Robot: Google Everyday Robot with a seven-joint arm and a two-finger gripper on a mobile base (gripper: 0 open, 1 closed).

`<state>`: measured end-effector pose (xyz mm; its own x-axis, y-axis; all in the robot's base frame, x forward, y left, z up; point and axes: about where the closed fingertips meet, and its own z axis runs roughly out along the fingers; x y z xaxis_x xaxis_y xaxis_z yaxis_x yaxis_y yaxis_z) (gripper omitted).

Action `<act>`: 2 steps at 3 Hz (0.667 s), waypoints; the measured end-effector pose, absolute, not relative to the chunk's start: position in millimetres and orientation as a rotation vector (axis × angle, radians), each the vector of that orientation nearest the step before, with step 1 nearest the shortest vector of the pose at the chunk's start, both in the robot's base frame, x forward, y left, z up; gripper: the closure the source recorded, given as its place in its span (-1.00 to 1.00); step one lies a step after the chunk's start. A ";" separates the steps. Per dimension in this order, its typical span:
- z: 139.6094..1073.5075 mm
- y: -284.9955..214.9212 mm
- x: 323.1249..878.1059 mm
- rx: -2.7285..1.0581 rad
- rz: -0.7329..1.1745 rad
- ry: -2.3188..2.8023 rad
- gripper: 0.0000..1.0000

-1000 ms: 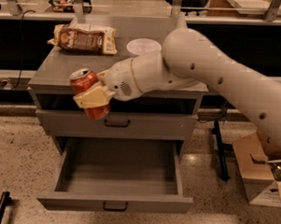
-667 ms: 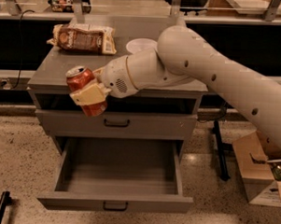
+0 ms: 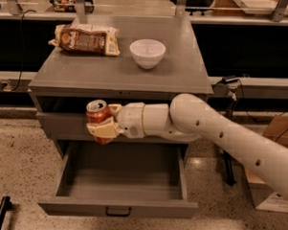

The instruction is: Place coke can into middle drawer

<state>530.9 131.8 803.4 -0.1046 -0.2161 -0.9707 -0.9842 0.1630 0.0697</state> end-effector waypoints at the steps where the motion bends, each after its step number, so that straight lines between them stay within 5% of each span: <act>1: 791.7 125.3 544.2 -1.164 1.005 1.453 1.00; 2: 769.5 117.1 541.0 -1.185 0.972 1.519 1.00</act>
Offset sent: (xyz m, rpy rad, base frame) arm 0.0195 -0.0390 -0.0783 -0.1128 -0.0057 -0.1614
